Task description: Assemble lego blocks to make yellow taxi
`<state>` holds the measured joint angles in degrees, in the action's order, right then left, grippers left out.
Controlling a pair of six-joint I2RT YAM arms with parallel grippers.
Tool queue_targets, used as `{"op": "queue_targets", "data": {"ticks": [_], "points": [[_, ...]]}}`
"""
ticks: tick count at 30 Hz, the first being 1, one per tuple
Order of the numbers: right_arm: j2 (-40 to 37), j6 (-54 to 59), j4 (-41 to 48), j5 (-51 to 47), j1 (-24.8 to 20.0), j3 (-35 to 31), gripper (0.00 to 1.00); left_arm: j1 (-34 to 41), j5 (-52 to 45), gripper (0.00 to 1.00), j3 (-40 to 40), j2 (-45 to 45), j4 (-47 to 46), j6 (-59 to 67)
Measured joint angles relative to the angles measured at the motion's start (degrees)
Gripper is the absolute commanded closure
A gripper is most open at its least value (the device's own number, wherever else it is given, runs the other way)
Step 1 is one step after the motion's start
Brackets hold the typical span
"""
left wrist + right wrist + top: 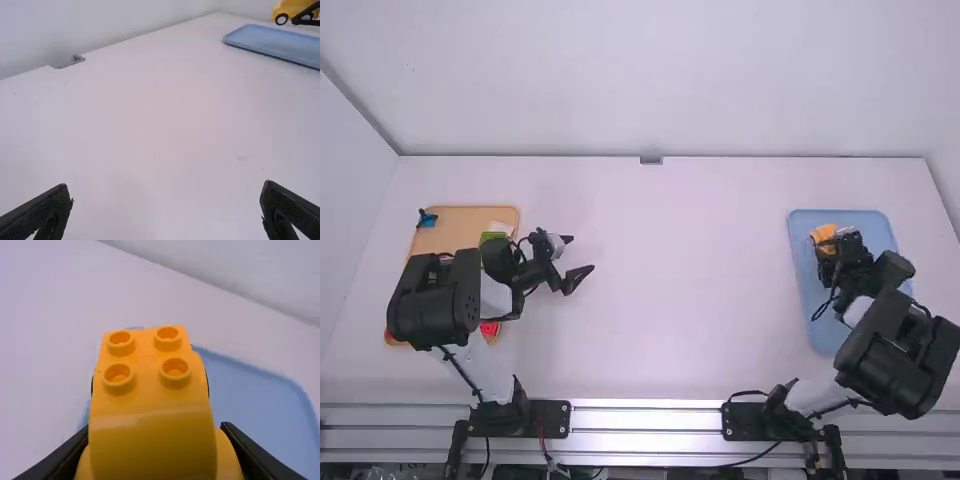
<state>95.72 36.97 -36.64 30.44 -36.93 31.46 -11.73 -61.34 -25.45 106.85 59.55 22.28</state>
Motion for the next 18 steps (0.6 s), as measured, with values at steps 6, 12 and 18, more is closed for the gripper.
{"op": "queue_targets", "data": {"ticks": [6, 12, 18], "points": [[0.0, -11.6, 3.9, -4.3, -4.5, 1.8, 0.42, 0.0, 0.1, 0.01, -1.2, 0.0, -1.3, -2.3], [0.0, -15.0, 8.2, -6.8, -5.0, 3.9, 0.43, 0.0, 0.1, 0.0, -1.3, 0.0, -3.0, -3.1], [0.0, -16.0, 11.7, -10.6, -3.2, 6.0, 0.41, 0.0, 0.1, 0.01, -1.3, 0.0, -3.6, -3.2]]}}
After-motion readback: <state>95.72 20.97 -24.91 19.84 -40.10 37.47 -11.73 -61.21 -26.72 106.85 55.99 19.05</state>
